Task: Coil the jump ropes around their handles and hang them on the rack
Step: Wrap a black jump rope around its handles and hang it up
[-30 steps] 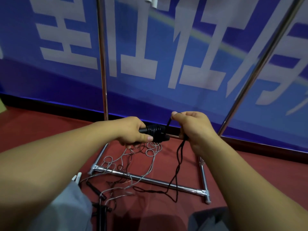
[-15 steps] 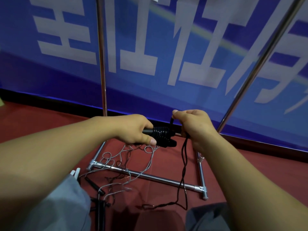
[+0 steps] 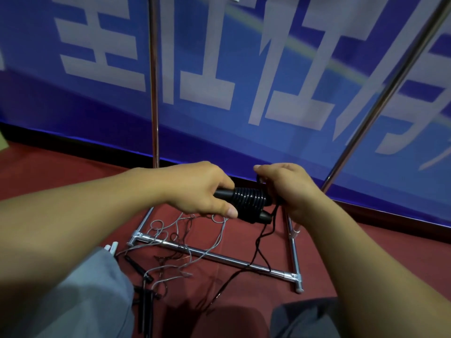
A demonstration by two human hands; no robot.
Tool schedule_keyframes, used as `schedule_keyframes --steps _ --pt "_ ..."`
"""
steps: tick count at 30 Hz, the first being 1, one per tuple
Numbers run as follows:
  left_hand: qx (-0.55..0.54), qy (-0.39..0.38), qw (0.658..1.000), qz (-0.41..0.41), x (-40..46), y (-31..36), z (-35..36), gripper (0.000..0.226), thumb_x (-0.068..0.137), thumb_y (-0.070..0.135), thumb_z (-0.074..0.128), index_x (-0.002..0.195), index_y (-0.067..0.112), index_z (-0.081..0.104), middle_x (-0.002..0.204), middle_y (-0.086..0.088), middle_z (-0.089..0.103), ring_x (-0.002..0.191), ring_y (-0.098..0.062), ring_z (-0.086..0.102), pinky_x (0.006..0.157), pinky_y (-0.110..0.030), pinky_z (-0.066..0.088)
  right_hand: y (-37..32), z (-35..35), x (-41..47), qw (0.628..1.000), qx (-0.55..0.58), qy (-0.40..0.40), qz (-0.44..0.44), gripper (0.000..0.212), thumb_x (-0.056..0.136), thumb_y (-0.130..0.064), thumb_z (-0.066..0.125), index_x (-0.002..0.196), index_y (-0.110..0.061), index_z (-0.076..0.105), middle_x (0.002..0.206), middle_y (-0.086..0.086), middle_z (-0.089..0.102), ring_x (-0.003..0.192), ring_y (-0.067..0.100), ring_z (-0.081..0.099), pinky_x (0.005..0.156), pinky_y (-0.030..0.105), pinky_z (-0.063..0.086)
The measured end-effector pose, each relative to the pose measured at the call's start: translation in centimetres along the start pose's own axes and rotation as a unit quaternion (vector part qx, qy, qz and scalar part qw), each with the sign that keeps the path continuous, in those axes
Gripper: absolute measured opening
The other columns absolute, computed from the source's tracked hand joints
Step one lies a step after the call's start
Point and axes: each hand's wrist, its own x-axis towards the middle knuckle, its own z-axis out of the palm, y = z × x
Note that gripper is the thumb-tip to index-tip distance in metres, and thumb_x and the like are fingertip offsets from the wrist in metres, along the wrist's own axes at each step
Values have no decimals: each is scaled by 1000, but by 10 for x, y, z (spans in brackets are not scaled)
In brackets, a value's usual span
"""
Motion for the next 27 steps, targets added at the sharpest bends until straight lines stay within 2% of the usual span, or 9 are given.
schedule_keyframes --steps 3,6,8,12,15,17,20,24,27 --pt "-82 13 996 30 -8 0 -1 28 86 45 74 76 20 64 52 12 55 45 -4 49 47 -17 37 -3 -2 -3 997 39 -59 10 43 94 -22 67 56 -21 46 49 -5 43 44 13 39 51 27 33" --pt "-132 26 990 42 -13 0 -3 32 87 38 74 83 7 65 50 12 50 42 -2 44 45 -14 34 -7 -2 -6 990 62 -126 32 40 96 -29 63 60 -19 50 53 1 52 48 17 47 56 29 41" --pt "-155 34 986 53 -16 0 -5 35 88 37 74 88 3 66 52 12 50 44 0 43 47 -12 33 -10 0 -8 983 74 -161 38 41 98 -31 59 60 -16 52 53 1 53 46 14 50 51 23 46" --pt "-206 40 974 86 -17 2 -5 55 81 55 70 102 4 66 72 -10 56 64 -12 50 61 -32 43 -12 3 -10 977 77 -199 15 36 102 -28 52 69 -15 49 57 -3 51 50 6 45 48 19 43" --pt "-268 38 958 98 -18 4 -4 23 88 35 71 91 13 64 70 -2 52 62 -12 47 58 -28 40 -12 5 -11 977 35 -212 -9 48 104 -32 47 59 -22 61 55 -7 52 50 4 45 51 21 40" --pt "-299 38 947 109 -18 5 -3 9 92 23 69 91 16 63 73 0 53 62 -9 48 58 -24 41 -11 6 -10 973 22 -231 -14 52 105 -22 46 57 -26 65 58 -7 51 53 6 41 54 25 35" --pt "-330 46 936 108 -18 6 -4 8 94 15 67 102 12 64 78 4 61 68 -10 55 63 -24 46 -9 8 -6 977 33 -211 -6 55 98 -4 40 56 -27 66 58 -7 48 52 7 37 53 24 30" --pt "-384 68 916 94 -16 8 -5 23 96 6 62 118 -1 59 79 0 63 62 -8 56 58 -24 48 -10 15 -2 985 60 -161 -10 40 94 -5 38 64 -24 57 60 -5 47 49 8 33 48 23 26" --pt "-401 92 907 85 -14 10 -4 11 98 9 60 108 10 62 78 0 63 59 -10 59 60 -26 50 -10 18 0 988 81 -134 -11 33 92 -10 44 64 -24 53 59 -3 46 49 9 33 48 24 27"
